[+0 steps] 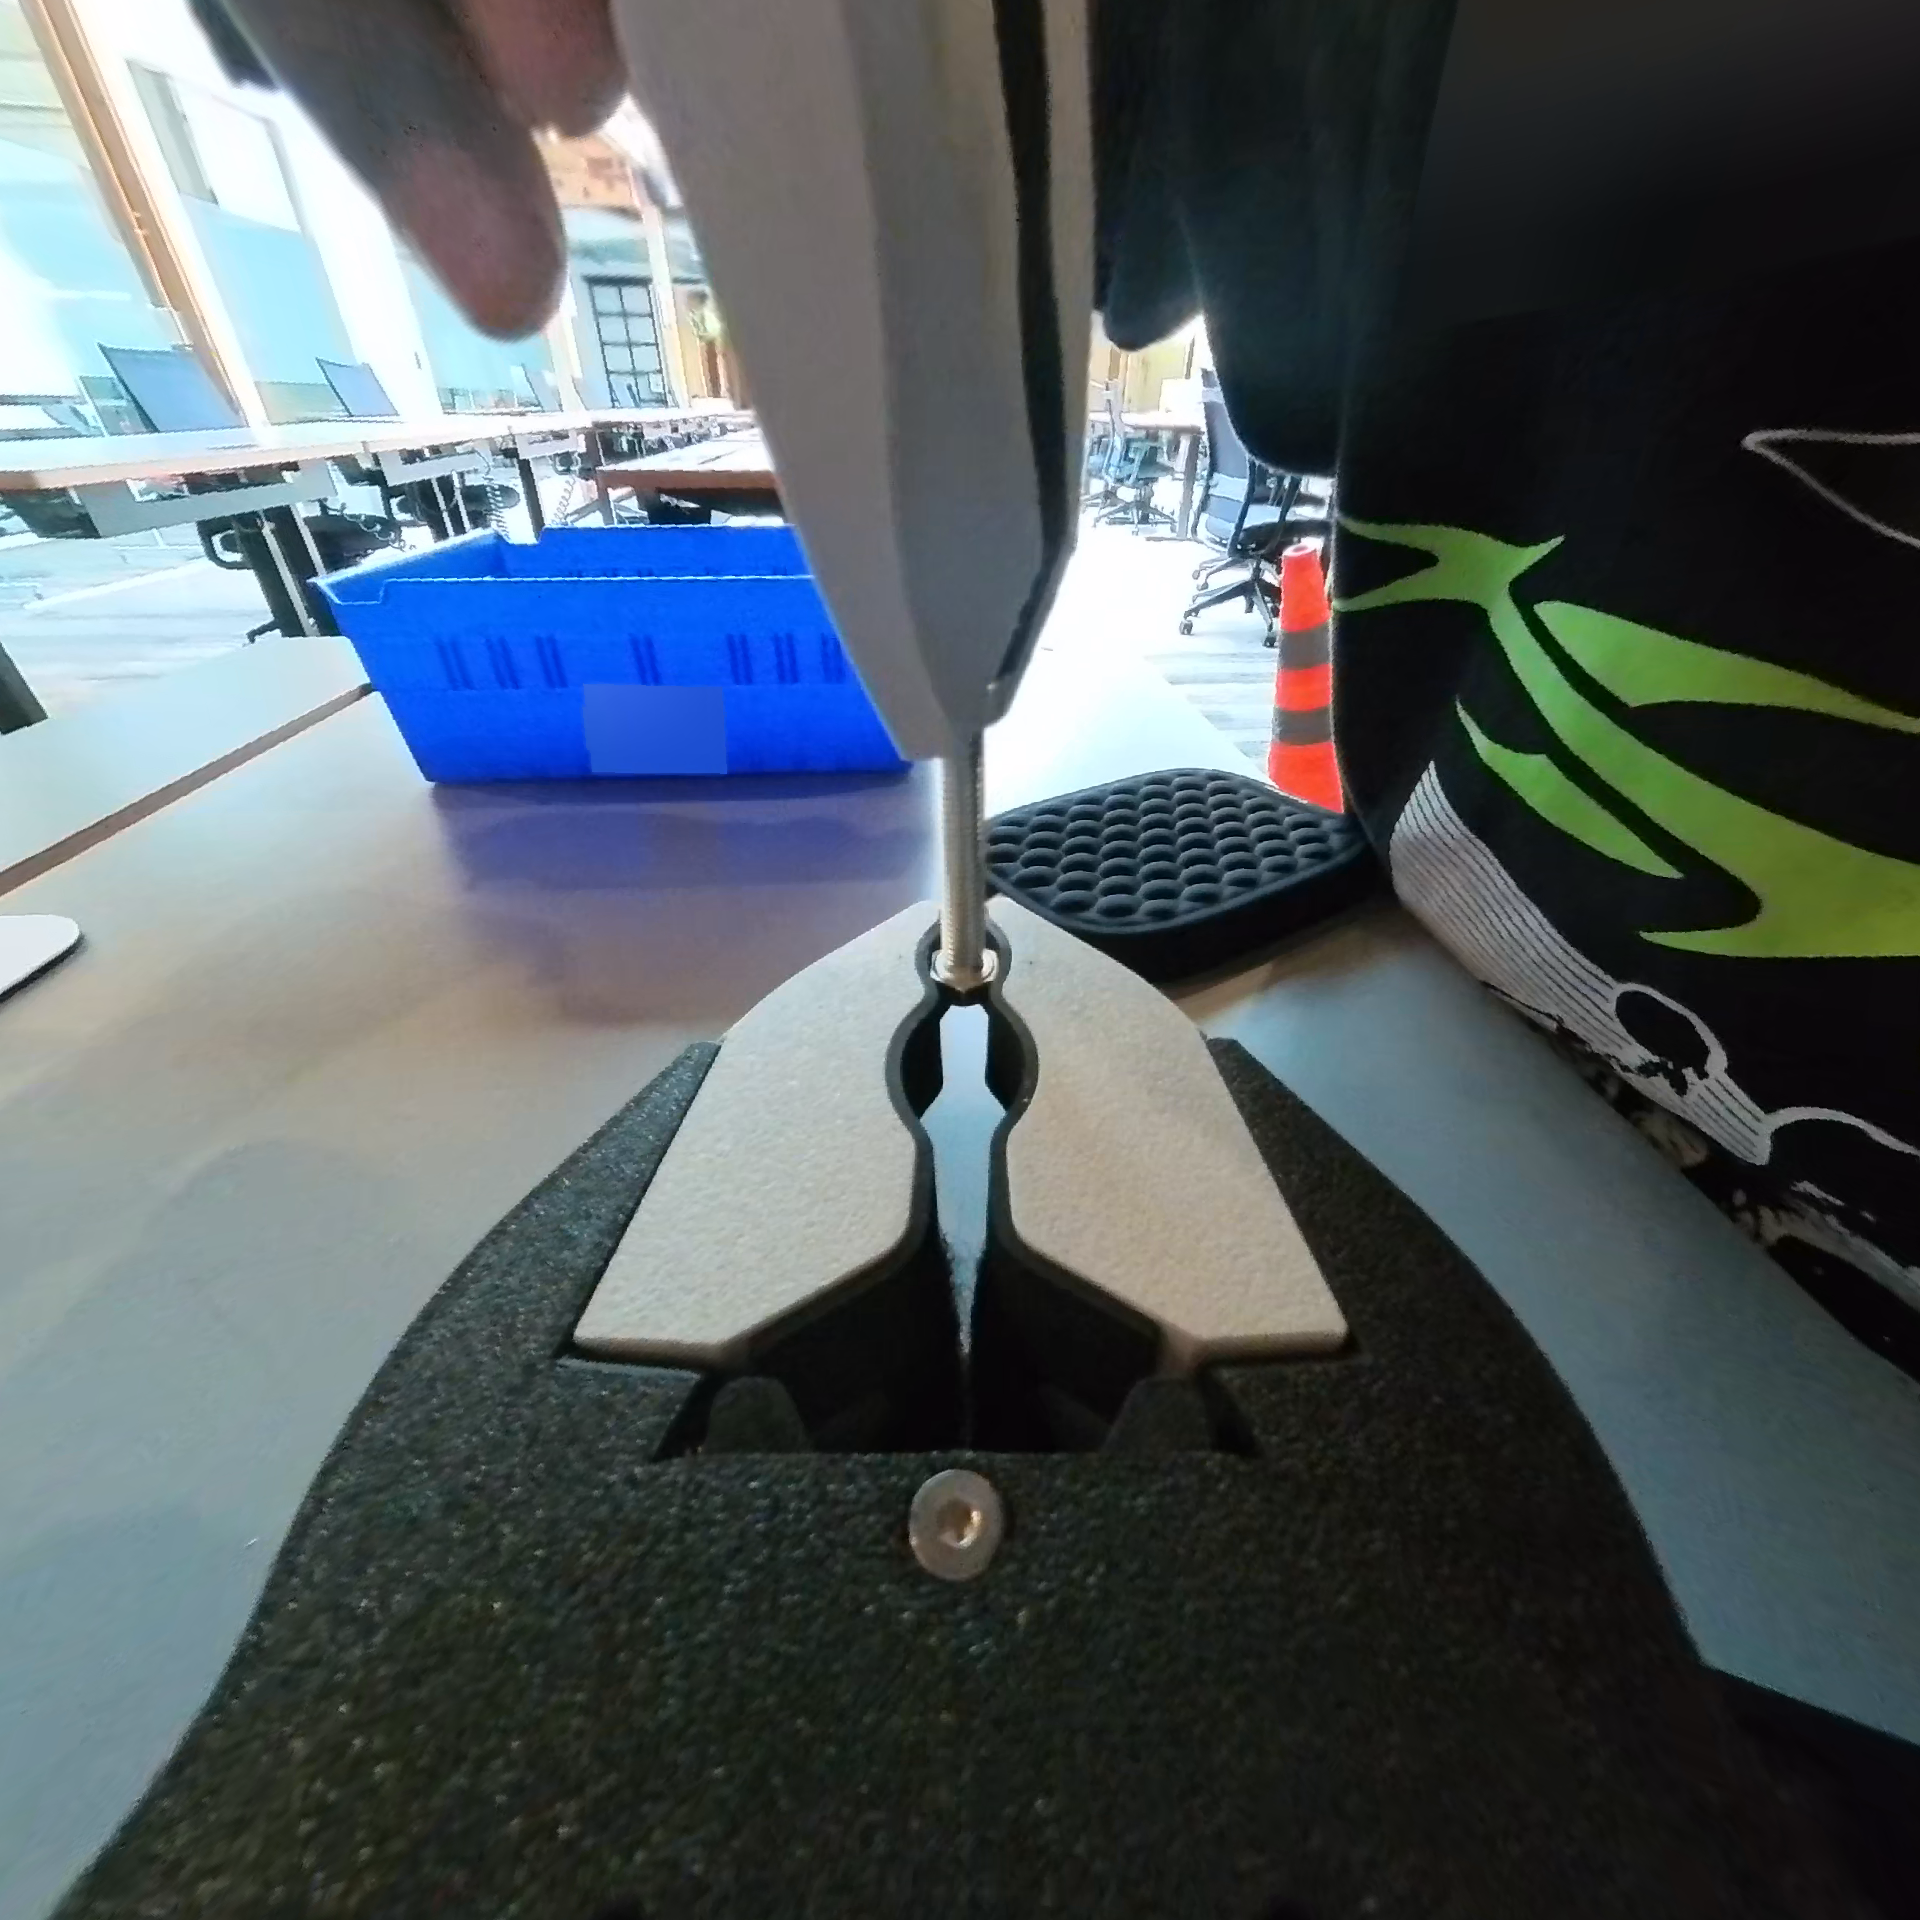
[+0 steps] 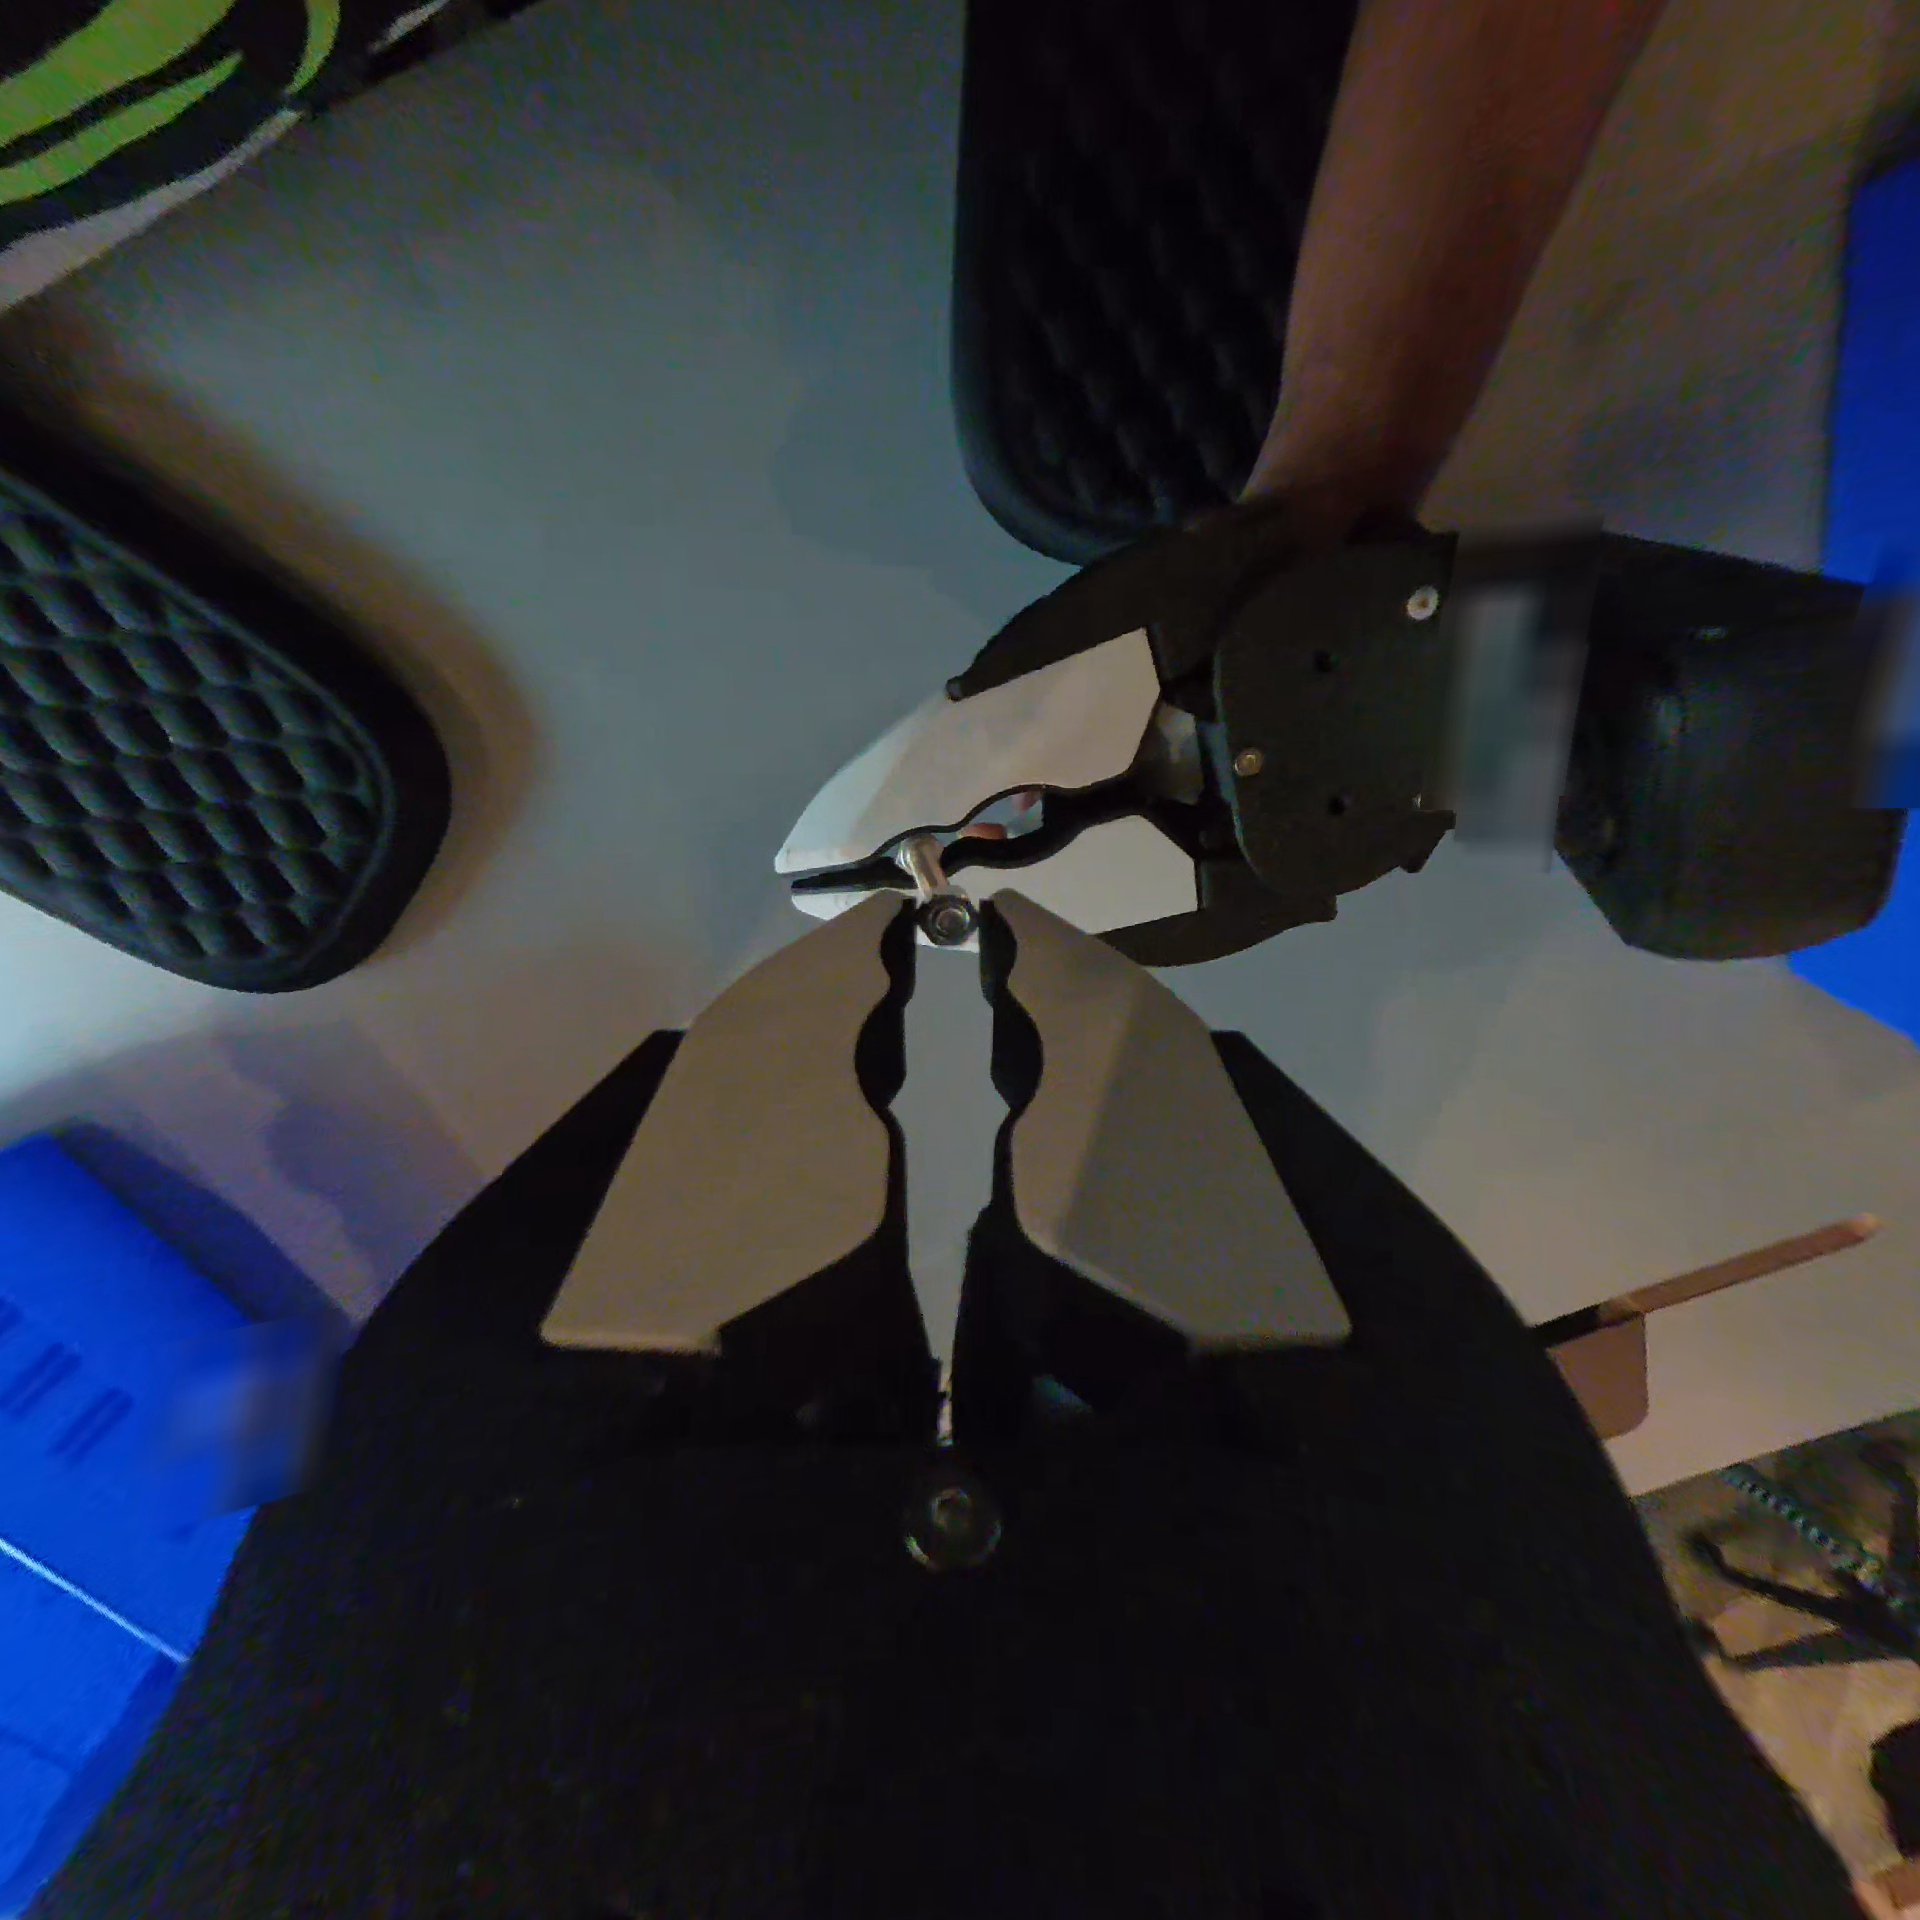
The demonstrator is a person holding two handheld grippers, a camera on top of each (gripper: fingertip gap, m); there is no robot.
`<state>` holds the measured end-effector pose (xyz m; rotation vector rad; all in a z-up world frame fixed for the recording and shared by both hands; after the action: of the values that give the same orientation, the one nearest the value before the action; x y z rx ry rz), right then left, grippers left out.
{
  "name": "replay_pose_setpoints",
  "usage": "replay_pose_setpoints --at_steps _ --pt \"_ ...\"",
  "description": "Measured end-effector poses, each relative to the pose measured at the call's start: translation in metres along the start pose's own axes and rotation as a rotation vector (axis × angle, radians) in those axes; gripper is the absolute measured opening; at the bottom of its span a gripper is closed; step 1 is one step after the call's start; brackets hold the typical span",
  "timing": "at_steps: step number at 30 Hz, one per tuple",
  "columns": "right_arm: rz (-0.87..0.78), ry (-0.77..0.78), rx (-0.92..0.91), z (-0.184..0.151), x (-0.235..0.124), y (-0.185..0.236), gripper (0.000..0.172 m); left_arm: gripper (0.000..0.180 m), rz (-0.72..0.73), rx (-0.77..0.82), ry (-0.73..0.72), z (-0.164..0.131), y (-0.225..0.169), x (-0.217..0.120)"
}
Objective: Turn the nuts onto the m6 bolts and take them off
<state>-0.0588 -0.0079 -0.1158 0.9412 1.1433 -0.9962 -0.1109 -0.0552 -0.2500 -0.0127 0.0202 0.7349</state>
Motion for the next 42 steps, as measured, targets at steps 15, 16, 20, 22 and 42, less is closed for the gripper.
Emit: replay_pose_setpoints --at_steps 15,16,20,22,42 --pt "-0.194 -0.050 0.683 0.014 0.004 0.013 0.029 0.002 0.018 0.016 0.011 0.000 -0.001 0.001" --pt "-0.179 -0.046 0.606 0.014 0.002 0.011 0.036 0.002 0.016 0.016 0.011 0.000 -0.001 0.001" --pt "-0.061 0.033 0.149 0.011 -0.002 0.012 0.035 0.002 0.004 0.014 0.008 0.000 -0.001 0.001" --pt "-0.028 0.069 0.017 0.009 -0.001 0.010 0.029 0.002 0.002 0.014 0.007 0.000 -0.001 0.001" --pt "-0.182 0.000 0.713 0.010 0.006 0.015 0.010 0.002 0.041 0.009 0.012 0.000 -0.001 0.002"
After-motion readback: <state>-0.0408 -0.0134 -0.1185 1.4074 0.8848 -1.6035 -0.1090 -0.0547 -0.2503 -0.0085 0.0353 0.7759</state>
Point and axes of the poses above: each gripper's, where its closed fingertips meet, x out along the fingers, z out of its top, y = z × x across the jaws, the point moved 10 cm from there along -x, back along the fingers, and after that the axes turned 10 degrees about z, right-handed, at the moved point
